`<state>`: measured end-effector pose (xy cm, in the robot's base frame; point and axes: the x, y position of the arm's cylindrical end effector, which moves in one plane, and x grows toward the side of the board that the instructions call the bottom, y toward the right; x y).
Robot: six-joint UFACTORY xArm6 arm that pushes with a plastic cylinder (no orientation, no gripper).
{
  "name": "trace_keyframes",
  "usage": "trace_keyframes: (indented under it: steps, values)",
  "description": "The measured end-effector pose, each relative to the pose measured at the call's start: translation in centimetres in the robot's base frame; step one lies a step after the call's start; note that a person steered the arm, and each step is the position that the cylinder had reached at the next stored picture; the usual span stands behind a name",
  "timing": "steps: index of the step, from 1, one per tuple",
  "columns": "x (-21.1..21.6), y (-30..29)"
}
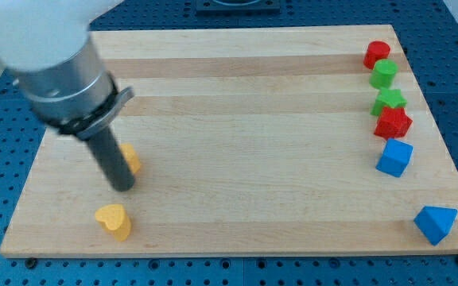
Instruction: Push the yellow hexagon towards the center of the board
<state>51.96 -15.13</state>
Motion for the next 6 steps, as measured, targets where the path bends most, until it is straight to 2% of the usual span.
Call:
trace_keyframes:
  steps: [2, 4, 5, 6]
  values:
    - [0.3, 0.1]
    - [3.6, -5.2]
    - [-2.3, -5.6]
    - [-3.5, -5.5]
